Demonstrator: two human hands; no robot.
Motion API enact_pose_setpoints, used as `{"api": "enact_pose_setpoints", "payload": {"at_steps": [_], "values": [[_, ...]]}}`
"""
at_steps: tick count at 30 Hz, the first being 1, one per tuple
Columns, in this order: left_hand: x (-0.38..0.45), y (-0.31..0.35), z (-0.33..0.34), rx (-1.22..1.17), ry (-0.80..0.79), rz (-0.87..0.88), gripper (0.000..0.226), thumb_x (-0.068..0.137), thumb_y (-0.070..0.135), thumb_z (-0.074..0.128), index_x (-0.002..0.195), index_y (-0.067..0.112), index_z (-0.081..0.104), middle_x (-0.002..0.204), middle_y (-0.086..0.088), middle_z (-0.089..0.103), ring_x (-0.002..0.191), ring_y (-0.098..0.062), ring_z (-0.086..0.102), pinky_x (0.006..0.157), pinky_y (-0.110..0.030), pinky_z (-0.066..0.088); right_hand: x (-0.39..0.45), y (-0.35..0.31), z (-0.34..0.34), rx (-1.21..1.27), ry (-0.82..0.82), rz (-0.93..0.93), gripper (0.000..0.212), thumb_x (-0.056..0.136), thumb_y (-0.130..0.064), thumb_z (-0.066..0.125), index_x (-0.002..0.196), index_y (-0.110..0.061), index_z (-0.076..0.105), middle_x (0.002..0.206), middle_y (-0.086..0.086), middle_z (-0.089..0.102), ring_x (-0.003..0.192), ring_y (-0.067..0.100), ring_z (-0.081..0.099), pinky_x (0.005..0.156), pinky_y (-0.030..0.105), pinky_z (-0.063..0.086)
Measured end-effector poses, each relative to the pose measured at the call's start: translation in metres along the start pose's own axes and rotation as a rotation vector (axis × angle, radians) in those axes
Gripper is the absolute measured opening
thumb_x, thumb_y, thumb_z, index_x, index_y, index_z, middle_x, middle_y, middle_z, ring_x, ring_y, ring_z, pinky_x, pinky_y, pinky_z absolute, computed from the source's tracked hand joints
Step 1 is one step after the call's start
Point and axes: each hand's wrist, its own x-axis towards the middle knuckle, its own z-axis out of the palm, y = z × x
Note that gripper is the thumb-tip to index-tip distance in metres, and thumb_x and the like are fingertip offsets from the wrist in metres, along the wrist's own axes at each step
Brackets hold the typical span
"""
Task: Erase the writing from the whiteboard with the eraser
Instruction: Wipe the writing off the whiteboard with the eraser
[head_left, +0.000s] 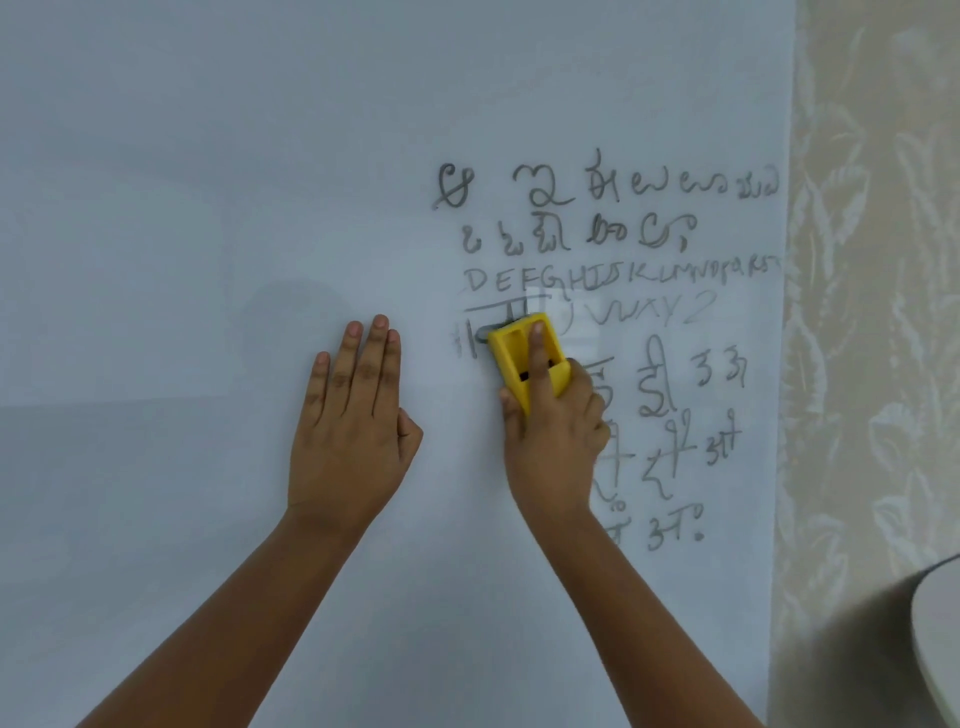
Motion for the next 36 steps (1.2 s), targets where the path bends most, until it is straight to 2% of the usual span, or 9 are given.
{"api": "enact_pose_setpoints", "payload": {"at_steps": [3,6,8,11,15,21,26,31,36], "values": [[0.001,0.001,-0.002,0.002,-0.011,-0.001,0.058,0.087,0.014,0.034,0.142,-0.003,0.03,0.148,-0.019,0.034,0.139,-0.031,0.026,0.113,-0.046,0.02,-0.016,0.006,-0.002,-0.031,-0.034,-0.123,0.062,0.09,-0.039,0.048,0.144,-0.032,0.018,0.124,0.022,0.049,0.094,0.036,0.052,0.072,0.05,0.045],[0.001,0.002,-0.003,0.001,-0.018,0.002,0.058,0.087,0.014,0.035,0.142,-0.004,0.031,0.148,-0.019,0.034,0.138,-0.032,0.027,0.113,-0.046,0.02,0.003,0.012,-0.005,-0.032,-0.001,0.006,0.063,0.093,-0.04,0.045,0.142,-0.035,0.006,0.128,0.023,0.044,0.1,0.036,0.047,0.077,0.05,0.041],[0.001,0.001,-0.003,0.004,-0.014,0.004,0.059,0.086,0.014,0.037,0.142,-0.003,0.031,0.148,-0.019,0.034,0.138,-0.032,0.027,0.113,-0.045,0.02,0.018,0.0,-0.002,-0.002,0.038,0.058,0.061,0.093,-0.037,0.046,0.143,-0.038,0.011,0.128,0.023,0.042,0.1,0.036,0.045,0.079,0.05,0.04],[0.0,0.001,-0.003,-0.003,-0.003,-0.001,0.058,0.086,0.013,0.037,0.141,-0.004,0.033,0.147,-0.019,0.036,0.138,-0.031,0.027,0.112,-0.046,0.021,0.008,-0.017,0.002,0.043,0.053,-0.072,0.058,0.091,-0.029,0.053,0.14,-0.04,0.026,0.121,0.024,0.047,0.093,0.036,0.048,0.075,0.05,0.042],[0.0,0.001,-0.003,0.001,0.005,0.004,0.057,0.086,0.015,0.034,0.141,-0.004,0.035,0.147,-0.018,0.037,0.137,-0.03,0.028,0.112,-0.045,0.023,-0.012,0.004,0.0,-0.013,-0.012,-0.21,0.057,0.087,-0.028,0.059,0.136,-0.039,0.032,0.121,0.024,0.05,0.092,0.038,0.052,0.074,0.049,0.043],[0.001,0.001,-0.003,0.007,-0.003,0.002,0.058,0.087,0.015,0.034,0.141,-0.003,0.033,0.148,-0.017,0.035,0.138,-0.029,0.025,0.112,-0.045,0.022,0.019,-0.007,-0.001,0.039,0.042,-0.021,0.048,0.091,-0.029,0.052,0.137,-0.036,0.038,0.123,0.027,0.046,0.095,0.039,0.047,0.076,0.051,0.04],[-0.001,0.001,-0.002,0.016,0.001,0.001,0.058,0.086,0.015,0.033,0.141,-0.003,0.033,0.148,-0.018,0.035,0.138,-0.029,0.025,0.112,-0.045,0.022,-0.003,-0.004,-0.004,-0.001,-0.01,-0.223,0.048,0.089,-0.028,0.057,0.134,-0.035,0.042,0.12,0.024,0.049,0.092,0.037,0.051,0.075,0.05,0.043],[0.0,0.001,0.0,0.012,0.011,0.001,0.057,0.088,0.015,0.032,0.141,-0.003,0.033,0.147,-0.018,0.035,0.138,-0.031,0.028,0.112,-0.046,0.023,0.033,-0.014,-0.005,0.072,0.007,0.002,0.049,0.093,-0.033,0.047,0.139,-0.041,0.03,0.128,0.021,0.04,0.103,0.035,0.043,0.083,0.052,0.037],[0.001,0.001,-0.003,0.012,0.003,-0.003,0.056,0.087,0.016,0.033,0.14,-0.003,0.035,0.145,-0.019,0.039,0.136,-0.031,0.031,0.111,-0.047,0.025,0.005,-0.043,-0.001,0.013,0.007,-0.259,0.048,0.088,-0.032,0.056,0.133,-0.037,0.04,0.118,0.02,0.051,0.089,0.033,0.052,0.07,0.046,0.043]]}}
